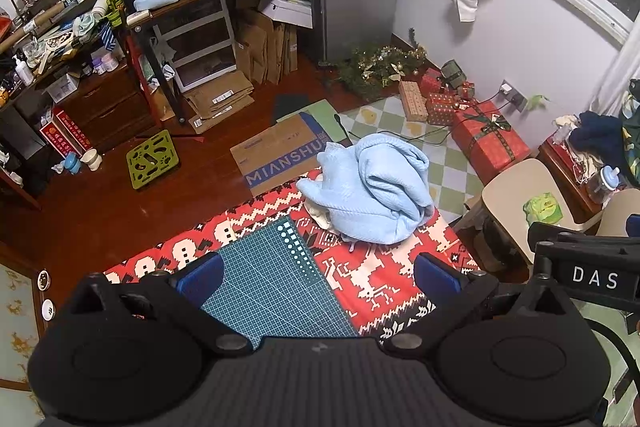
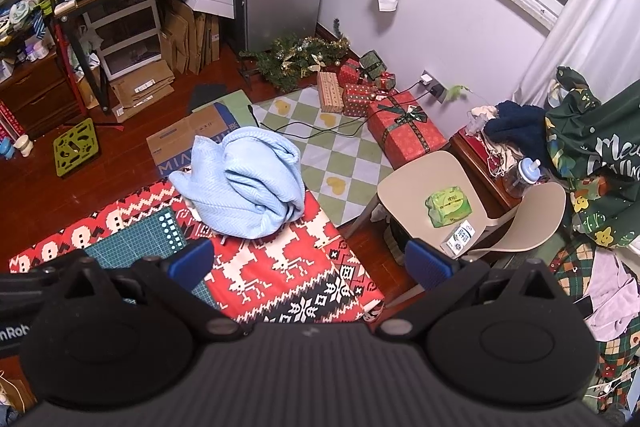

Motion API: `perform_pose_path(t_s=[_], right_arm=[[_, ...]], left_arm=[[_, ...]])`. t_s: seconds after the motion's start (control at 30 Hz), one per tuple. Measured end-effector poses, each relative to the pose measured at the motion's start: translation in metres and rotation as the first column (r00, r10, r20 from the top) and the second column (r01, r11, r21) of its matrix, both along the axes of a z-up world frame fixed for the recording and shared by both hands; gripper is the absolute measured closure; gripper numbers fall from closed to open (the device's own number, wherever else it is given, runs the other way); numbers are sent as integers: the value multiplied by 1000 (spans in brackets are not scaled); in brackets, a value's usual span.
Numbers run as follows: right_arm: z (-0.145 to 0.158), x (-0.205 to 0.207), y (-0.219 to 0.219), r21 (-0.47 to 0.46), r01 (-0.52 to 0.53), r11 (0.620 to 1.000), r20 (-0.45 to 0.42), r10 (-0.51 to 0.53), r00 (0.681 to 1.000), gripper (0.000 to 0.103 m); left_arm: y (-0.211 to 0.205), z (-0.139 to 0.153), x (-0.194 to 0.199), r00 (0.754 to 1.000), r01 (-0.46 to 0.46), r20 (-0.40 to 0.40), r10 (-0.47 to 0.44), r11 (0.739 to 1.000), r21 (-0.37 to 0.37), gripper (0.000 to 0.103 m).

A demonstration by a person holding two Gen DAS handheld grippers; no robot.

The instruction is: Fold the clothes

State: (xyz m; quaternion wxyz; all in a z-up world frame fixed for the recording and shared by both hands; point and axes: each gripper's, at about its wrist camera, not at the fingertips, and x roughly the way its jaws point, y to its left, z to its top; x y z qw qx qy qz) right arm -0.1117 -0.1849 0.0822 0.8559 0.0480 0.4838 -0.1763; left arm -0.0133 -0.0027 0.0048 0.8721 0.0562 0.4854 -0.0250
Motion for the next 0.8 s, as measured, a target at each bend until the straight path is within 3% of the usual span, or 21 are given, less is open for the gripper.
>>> perform_pose_path(t_s=[0.8], right_arm=[[2,3,5,-9,-1,1000,-3,1,1000,0]], left_arm=[[5,-3,2,1000,29,-4,-30,999,-15,1]])
